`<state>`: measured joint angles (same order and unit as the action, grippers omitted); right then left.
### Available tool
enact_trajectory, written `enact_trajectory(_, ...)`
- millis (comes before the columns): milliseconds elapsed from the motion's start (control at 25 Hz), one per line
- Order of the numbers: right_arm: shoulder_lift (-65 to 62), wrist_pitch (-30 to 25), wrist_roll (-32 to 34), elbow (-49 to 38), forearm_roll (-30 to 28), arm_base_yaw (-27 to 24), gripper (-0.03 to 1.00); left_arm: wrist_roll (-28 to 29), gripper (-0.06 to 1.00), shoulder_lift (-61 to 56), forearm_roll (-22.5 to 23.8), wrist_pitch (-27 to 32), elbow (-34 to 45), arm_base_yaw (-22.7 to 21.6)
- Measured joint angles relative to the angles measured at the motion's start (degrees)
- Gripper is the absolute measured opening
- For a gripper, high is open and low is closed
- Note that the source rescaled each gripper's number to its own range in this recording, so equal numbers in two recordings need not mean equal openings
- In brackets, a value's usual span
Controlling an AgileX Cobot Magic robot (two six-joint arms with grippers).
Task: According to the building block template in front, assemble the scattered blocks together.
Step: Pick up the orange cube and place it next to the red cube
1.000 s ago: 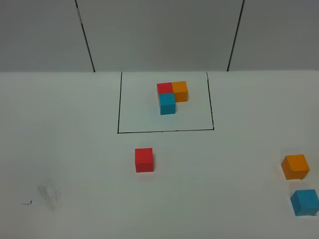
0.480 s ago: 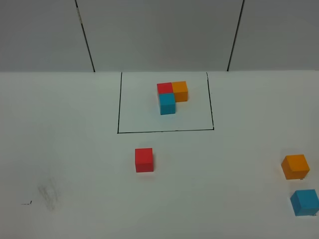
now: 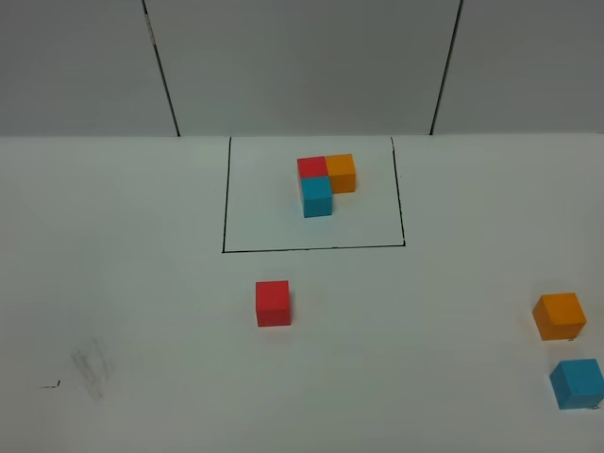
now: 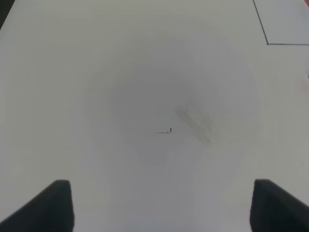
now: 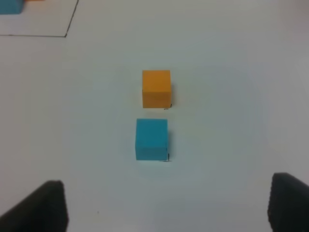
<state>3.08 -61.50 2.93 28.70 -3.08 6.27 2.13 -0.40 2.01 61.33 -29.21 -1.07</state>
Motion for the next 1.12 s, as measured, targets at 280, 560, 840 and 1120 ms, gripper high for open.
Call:
enact_trajectory(280, 2.3, 0.1, 0.1, 2.1, 0.4, 0.0, 0.71, 0.0, 0.85, 0.0, 0.0, 0.0, 0.0, 0.0)
enact_trajectory(560, 11.4, 0.3, 0.1, 5.7, 3.7, 0.0, 0.71, 0.0, 0.85, 0.0, 0.0, 0.0, 0.0, 0.0)
enact_trajectory(840, 20.6, 2.8, 0.0, 6.7, 8.6, 0.0, 0.71, 0.0, 0.85, 0.0, 0.0, 0.0, 0.0, 0.0)
enact_trajectory(1120, 29.7, 5.3, -1.1, 9.6, 10.4, 0.0, 0.71, 0.0, 0.85, 0.0, 0.0, 0.0, 0.0, 0.0)
